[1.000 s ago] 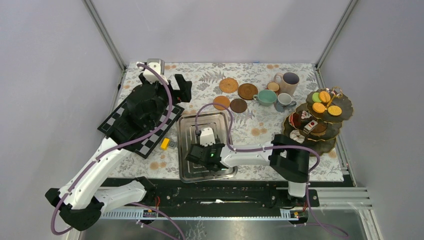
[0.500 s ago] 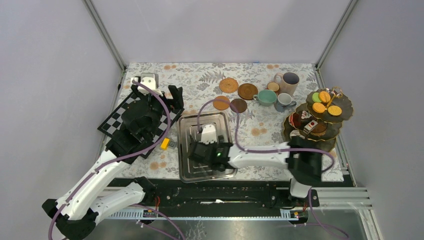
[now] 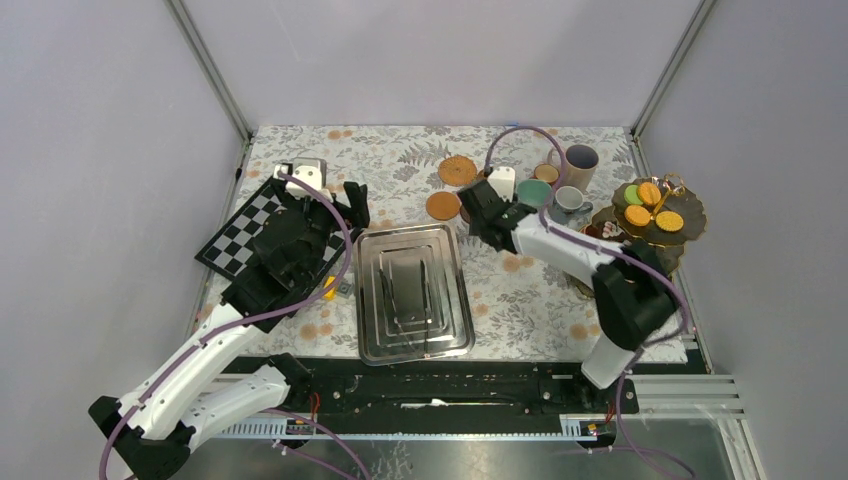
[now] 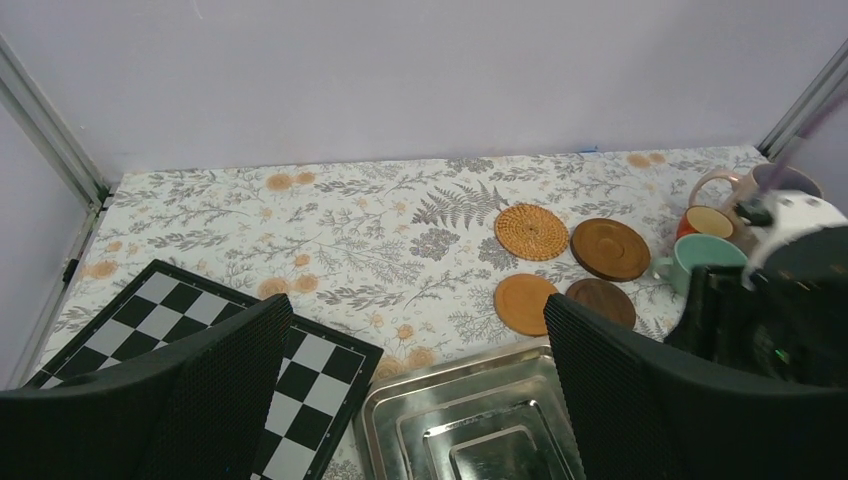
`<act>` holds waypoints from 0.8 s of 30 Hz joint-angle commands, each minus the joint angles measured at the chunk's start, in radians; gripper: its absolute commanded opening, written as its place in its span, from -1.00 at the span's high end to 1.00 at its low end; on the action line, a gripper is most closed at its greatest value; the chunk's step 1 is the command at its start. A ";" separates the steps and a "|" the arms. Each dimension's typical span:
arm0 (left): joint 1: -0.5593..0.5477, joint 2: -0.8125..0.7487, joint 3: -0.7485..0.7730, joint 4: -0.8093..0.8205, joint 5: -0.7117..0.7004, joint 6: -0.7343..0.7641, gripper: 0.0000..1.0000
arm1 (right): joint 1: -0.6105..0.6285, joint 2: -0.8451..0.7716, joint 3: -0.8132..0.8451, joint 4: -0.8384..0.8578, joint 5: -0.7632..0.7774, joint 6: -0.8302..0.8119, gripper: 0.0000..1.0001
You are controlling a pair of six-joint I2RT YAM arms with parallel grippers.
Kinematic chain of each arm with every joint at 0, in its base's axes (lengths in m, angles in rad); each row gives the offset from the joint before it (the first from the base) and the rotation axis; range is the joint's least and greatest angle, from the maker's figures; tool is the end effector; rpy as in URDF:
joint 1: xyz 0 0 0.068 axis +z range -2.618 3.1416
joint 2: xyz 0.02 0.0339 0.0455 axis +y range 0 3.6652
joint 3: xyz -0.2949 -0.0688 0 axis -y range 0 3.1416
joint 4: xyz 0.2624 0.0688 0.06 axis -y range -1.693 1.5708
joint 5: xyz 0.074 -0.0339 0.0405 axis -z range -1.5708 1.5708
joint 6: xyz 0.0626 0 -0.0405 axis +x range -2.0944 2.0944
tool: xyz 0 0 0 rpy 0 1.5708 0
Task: Serve the afternoon tea
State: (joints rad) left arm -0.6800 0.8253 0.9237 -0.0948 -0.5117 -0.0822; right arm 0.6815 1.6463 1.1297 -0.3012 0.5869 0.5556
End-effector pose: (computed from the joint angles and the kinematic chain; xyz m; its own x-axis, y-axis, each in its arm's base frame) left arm 0.1777 -0.1043 0.4161 -0.0110 -0.0832 -0.9965 0.1672 0.9824 -0.0839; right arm 0.3218 0.2164 0.2381 -0.6030 0.0764 -0.7941 0.1031 0.9945 0.0174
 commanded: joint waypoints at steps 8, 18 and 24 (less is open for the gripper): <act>-0.004 -0.006 -0.023 0.072 0.017 0.015 -0.98 | -0.120 0.419 0.392 -0.038 -0.066 -0.152 0.34; -0.004 -0.009 -0.022 0.072 0.032 0.013 -0.98 | -0.154 0.504 0.426 -0.029 -0.121 -0.210 0.54; -0.004 -0.008 -0.022 0.073 0.041 0.011 -0.98 | -0.158 0.529 0.423 -0.081 -0.114 -0.228 0.54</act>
State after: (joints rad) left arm -0.6800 0.8257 0.9054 -0.0795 -0.4931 -0.0780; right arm 0.5270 2.1441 1.5272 -0.3248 0.4843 0.3473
